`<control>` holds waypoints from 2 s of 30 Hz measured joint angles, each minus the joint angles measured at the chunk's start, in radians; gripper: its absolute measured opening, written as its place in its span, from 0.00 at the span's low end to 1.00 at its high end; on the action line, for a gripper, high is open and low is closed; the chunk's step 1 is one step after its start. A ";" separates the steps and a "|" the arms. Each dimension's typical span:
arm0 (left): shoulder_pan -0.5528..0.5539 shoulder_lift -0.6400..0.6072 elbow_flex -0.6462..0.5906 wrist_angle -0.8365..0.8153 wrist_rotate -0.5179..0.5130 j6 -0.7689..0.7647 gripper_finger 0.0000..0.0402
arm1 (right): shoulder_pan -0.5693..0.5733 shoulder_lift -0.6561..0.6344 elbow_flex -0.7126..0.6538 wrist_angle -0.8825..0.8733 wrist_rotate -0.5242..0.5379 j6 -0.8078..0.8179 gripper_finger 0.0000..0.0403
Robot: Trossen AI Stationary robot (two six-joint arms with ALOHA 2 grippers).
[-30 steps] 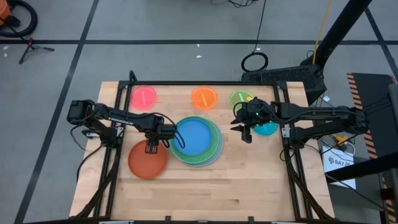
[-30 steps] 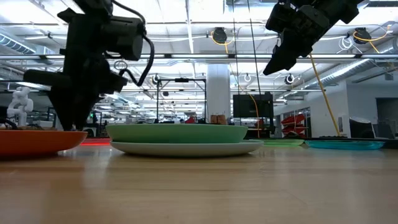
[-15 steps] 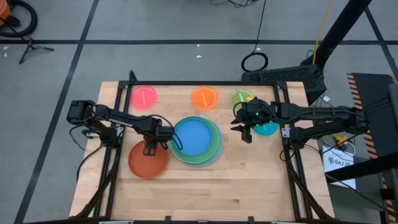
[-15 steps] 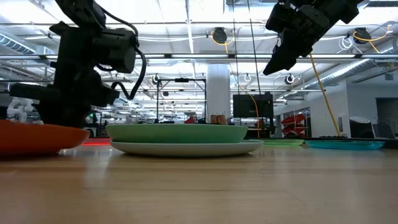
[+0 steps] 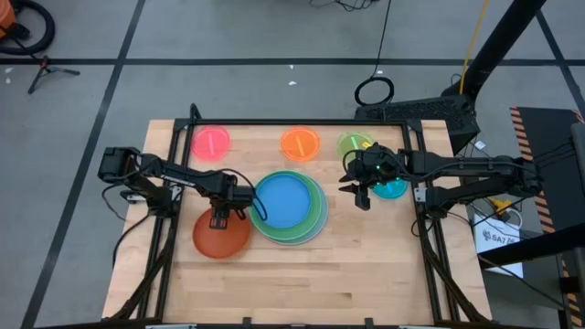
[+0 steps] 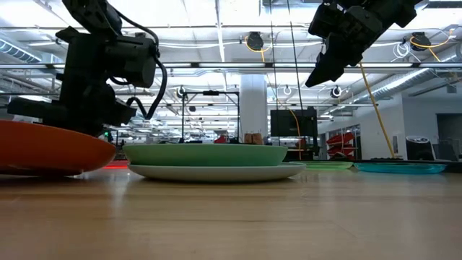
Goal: Stack plastic plates
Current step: Stack the dark orange plate on top of the dark blue plate
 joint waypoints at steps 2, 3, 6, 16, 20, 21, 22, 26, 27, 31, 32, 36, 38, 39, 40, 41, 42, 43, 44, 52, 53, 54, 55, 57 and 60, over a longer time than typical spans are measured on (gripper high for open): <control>0.000 0.000 0.000 -0.001 0.000 0.002 0.41 | 0.000 0.000 0.000 0.000 0.000 0.000 0.30; 0.000 0.000 0.000 -0.001 0.000 0.002 0.41 | 0.000 0.000 0.000 0.000 0.000 0.000 0.30; 0.000 0.000 0.000 -0.001 0.000 0.002 0.41 | 0.000 0.000 0.000 0.000 0.000 0.000 0.30; 0.000 0.000 0.002 -0.021 0.023 0.014 0.19 | 0.000 0.000 0.000 0.000 0.000 0.000 0.30; 0.000 -0.002 0.005 -0.031 0.045 -0.003 0.10 | 0.000 0.000 0.000 0.000 0.000 0.000 0.30; 0.000 -0.003 0.005 -0.034 0.047 -0.008 0.09 | 0.000 0.000 0.000 0.000 0.000 0.000 0.30; 0.000 -0.003 0.006 -0.036 0.049 -0.012 0.08 | 0.000 0.000 0.000 0.000 0.000 0.000 0.30; 0.000 -0.004 0.005 -0.038 0.050 -0.023 0.07 | 0.000 0.000 0.000 0.000 0.000 0.002 0.30; 0.000 -0.006 0.005 -0.037 0.050 -0.027 0.07 | 0.000 0.000 0.000 0.000 0.000 0.005 0.30; 0.000 -0.012 0.004 -0.038 0.050 -0.045 0.07 | 0.000 0.000 0.000 0.000 0.000 0.015 0.30; 0.000 -0.019 0.003 -0.040 0.050 -0.053 0.07 | 0.000 0.000 0.000 0.000 0.000 0.019 0.30; -0.002 -0.055 0.004 -0.052 0.051 -0.095 0.06 | 0.000 0.000 0.000 -0.001 0.000 0.025 0.30; -0.008 -0.089 0.012 -0.061 0.050 -0.111 0.06 | 0.001 0.000 0.000 0.000 0.000 0.025 0.30; -0.013 -0.108 0.015 -0.057 0.048 -0.118 0.06 | 0.001 0.000 0.000 -0.001 0.000 0.025 0.30; -0.016 -0.127 0.016 -0.054 0.046 -0.126 0.06 | 0.002 0.000 0.000 0.000 0.000 0.024 0.30; -0.020 -0.143 0.018 -0.056 0.045 -0.134 0.06 | 0.002 0.000 0.000 0.000 0.000 0.024 0.30; -0.023 -0.158 0.021 -0.058 0.044 -0.146 0.06 | 0.002 0.000 0.000 0.000 0.000 0.024 0.30; -0.025 -0.173 0.026 -0.058 0.041 -0.161 0.06 | 0.002 0.000 0.000 0.000 0.000 0.024 0.30; -0.026 -0.187 0.032 -0.058 0.039 -0.176 0.06 | 0.002 0.000 0.000 0.000 0.000 0.024 0.30; -0.041 -0.228 0.110 -0.074 0.029 -0.223 0.06 | 0.002 0.000 0.000 0.000 0.000 0.024 0.30; -0.045 -0.228 0.121 -0.078 0.029 -0.221 0.06 | 0.002 0.000 0.000 0.000 0.000 0.024 0.30; -0.047 -0.228 0.132 -0.081 0.029 -0.220 0.06 | 0.002 0.000 0.000 0.000 0.000 0.024 0.30; -0.049 -0.228 0.145 -0.081 0.029 -0.220 0.06 | 0.002 0.000 0.000 0.000 0.000 0.024 0.30; -0.054 -0.228 0.175 -0.084 0.030 -0.220 0.06 | 0.002 0.000 0.000 0.000 0.000 0.024 0.30; -0.064 -0.229 0.219 -0.102 0.030 -0.220 0.06 | 0.002 0.000 0.000 0.000 -0.001 0.024 0.30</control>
